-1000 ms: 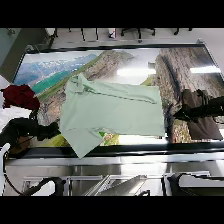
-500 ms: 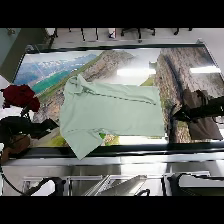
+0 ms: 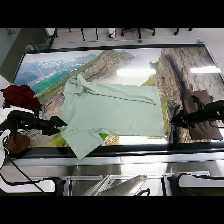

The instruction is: Fold the shirts.

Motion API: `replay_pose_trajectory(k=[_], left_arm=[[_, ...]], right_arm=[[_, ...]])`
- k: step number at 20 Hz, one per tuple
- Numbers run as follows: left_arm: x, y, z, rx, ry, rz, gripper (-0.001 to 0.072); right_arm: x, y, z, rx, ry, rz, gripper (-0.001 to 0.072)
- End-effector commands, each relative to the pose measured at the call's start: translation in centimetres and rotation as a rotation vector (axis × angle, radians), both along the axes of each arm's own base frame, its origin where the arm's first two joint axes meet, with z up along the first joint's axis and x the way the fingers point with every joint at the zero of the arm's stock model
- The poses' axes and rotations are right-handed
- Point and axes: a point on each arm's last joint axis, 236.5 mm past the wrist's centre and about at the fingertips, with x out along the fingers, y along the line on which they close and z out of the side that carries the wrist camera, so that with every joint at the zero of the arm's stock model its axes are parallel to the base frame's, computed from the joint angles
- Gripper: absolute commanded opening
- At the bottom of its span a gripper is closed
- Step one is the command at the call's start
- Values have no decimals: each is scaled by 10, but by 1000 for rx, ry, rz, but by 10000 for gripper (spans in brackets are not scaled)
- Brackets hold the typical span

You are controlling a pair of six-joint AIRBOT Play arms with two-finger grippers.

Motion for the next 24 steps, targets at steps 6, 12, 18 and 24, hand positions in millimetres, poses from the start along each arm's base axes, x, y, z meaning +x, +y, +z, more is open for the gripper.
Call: replay_pose_trajectory(k=[6,12,18,24], left_arm=[[20,-4,-15,30,-68,-16,13],[20,-6,-15,30,-70,-21,13],[14,-12,-9,3,-53,-42,13],[70,-18,113,-1,-448,-3,12]], right_arm=[[-39,22,-28,57,110,-5,477],[-38,29,-45,34,103,-20,483],[3,64,-50,82,-13,-21,270],[41,80,26,159,-200,11,19]])
